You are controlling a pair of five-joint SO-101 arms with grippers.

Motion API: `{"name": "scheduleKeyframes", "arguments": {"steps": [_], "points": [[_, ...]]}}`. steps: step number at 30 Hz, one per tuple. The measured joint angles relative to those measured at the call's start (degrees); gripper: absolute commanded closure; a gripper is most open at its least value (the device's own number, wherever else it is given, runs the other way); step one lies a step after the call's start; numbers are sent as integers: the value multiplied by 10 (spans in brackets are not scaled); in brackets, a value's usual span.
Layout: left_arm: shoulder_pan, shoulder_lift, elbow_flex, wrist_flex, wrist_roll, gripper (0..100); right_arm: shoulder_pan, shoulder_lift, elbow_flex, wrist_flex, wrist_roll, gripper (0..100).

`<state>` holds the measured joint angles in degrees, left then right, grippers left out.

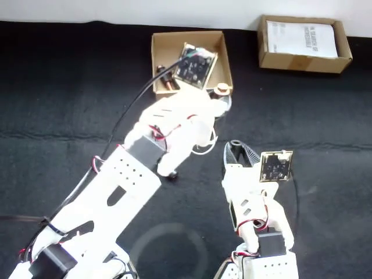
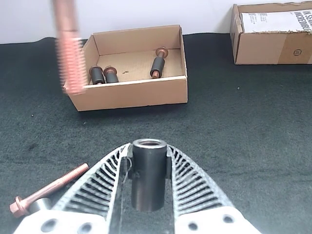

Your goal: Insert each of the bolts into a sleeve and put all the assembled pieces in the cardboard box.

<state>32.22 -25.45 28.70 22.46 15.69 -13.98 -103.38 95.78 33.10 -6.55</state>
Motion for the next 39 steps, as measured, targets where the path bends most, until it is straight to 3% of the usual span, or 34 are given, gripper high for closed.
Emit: {"name": "scheduleKeyframes", "arguments": {"steps": [3, 6, 13, 39], "points": [[14, 0, 41, -88, 0, 991, 0, 0, 0, 0, 0, 992], [43, 0, 50, -115, 0, 991, 0, 0, 0, 0, 0, 992], [89, 0, 50, -120, 0, 991, 0, 0, 0, 0, 0, 992], [84, 0, 104, -144, 0, 991, 0, 0, 0, -1, 0, 992]]}}
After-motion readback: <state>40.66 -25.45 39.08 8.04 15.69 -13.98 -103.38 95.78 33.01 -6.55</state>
